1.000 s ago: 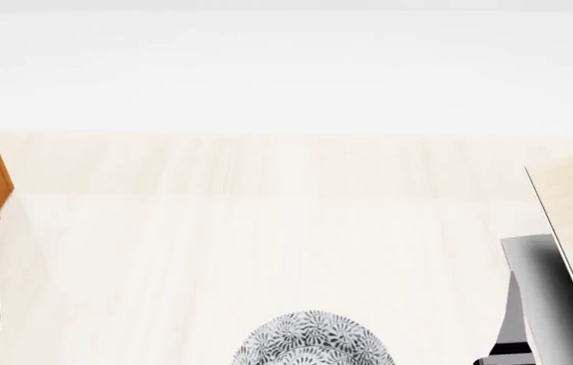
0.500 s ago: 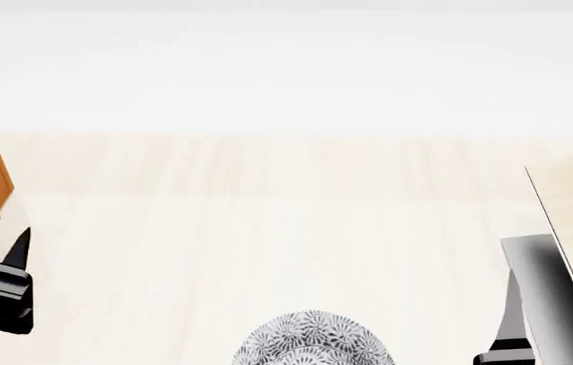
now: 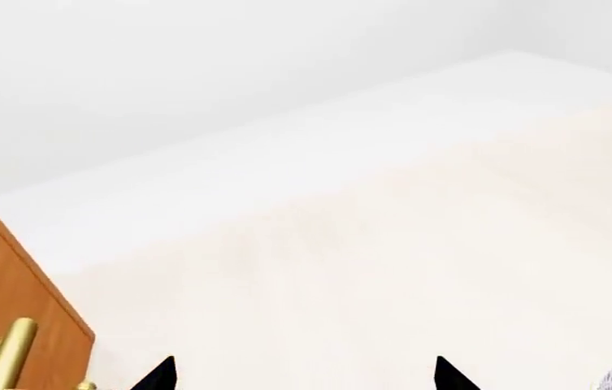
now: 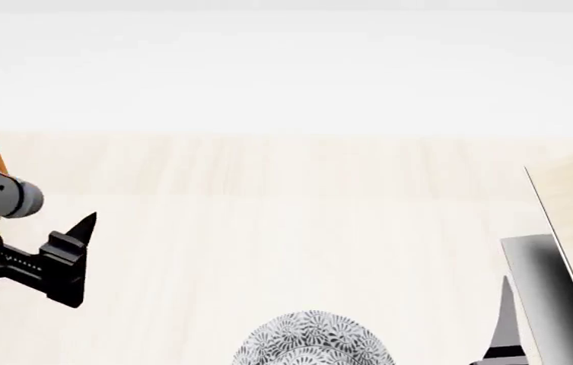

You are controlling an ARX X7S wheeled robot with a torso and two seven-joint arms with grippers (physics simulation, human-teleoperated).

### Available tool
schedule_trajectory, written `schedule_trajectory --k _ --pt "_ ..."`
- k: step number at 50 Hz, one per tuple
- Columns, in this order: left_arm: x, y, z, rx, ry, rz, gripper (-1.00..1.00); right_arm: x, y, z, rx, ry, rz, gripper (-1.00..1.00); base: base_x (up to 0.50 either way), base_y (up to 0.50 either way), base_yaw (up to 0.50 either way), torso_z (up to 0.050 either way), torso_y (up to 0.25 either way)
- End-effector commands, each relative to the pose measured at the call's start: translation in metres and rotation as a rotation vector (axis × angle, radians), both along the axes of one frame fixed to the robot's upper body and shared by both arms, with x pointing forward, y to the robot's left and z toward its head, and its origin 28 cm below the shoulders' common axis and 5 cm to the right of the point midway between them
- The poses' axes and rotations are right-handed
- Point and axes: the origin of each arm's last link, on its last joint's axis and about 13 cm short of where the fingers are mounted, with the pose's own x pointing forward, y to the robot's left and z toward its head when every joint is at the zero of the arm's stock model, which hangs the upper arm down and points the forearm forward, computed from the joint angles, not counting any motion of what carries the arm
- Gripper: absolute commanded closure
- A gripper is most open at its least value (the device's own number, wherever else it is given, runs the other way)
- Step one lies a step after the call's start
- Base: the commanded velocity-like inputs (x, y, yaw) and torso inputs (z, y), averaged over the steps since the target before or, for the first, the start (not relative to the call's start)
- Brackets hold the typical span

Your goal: Close the top drawer of the cabinet and put the bowl on top of it.

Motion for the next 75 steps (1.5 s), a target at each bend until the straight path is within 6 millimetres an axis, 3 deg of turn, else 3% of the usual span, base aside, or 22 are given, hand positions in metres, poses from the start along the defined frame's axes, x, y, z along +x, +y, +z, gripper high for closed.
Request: schedule_trajectory --k 1,21,40,50,75 --pt "0.013 -0.016 0.005 -0.051 0.04 -0.135 -1.0 -0.007 0.0 0.001 0.011 -0.011 0.043 -1.0 0.0 0.0 0.0 0.0 0.0" --pt "0.033 -0.026 0.015 -0.056 0.112 -0.254 -1.0 -0.005 -0.001 -0.006 0.006 0.004 0.038 -1.0 0.0 0.0 0.0 0.0 0.0" --pt "0.035 -0.038 0.03 -0.106 0.158 -0.356 -1.0 -0.007 -0.003 -0.006 0.005 0.006 0.03 -1.0 0.0 0.0 0.0 0.0 0.0" --pt "0.039 -0.043 0.024 -0.156 0.209 -0.394 -1.0 -0.009 -0.005 -0.004 0.002 0.004 0.024 -1.0 0.0 0.0 0.0 0.0 0.0" --pt "0.047 -0.051 -0.013 -0.15 0.283 -0.423 -1.0 -0.011 -0.004 -0.009 0.005 0.007 0.021 -1.0 0.0 0.0 0.0 0.0 0.0"
